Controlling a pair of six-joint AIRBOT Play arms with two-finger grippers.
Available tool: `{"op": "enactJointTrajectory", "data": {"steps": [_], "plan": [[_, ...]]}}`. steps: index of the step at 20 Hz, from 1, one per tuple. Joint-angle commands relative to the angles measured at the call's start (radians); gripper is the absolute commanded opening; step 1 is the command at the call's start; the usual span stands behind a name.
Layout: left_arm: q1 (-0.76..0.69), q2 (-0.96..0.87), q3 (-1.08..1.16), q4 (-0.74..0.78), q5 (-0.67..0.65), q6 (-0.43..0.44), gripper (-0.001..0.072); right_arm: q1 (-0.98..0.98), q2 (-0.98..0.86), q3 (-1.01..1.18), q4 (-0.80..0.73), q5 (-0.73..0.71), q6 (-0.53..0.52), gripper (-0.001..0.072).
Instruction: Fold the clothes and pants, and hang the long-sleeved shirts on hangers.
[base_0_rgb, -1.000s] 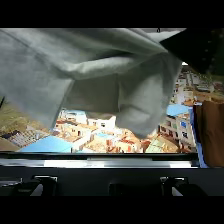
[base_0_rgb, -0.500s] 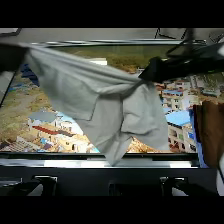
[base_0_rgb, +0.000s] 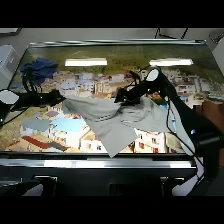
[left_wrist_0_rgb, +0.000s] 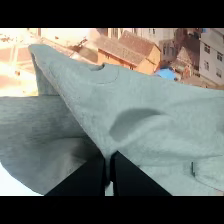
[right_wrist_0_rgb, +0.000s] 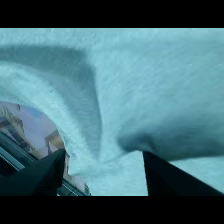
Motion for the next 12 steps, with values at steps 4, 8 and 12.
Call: {"op": "enactJointTrajectory", "data": {"steps": [4,8,12], "plan": [[0.118,-0.014,-0.014,0.0,-0.073,0.01,0.003,-0.412,0.167,0.021,-0.338,0.349,-0.028,0.0648],[0.163,-0.015,-0.015,-0.001,-0.103,0.009,0.003,-0.616,0.269,-0.238,-0.507,0.385,-0.007,0.0658],[0.157,-0.015,-0.015,-0.001,-0.106,0.009,0.003,-0.661,0.303,-0.507,-0.42,0.227,-0.019,0.0684]]}}
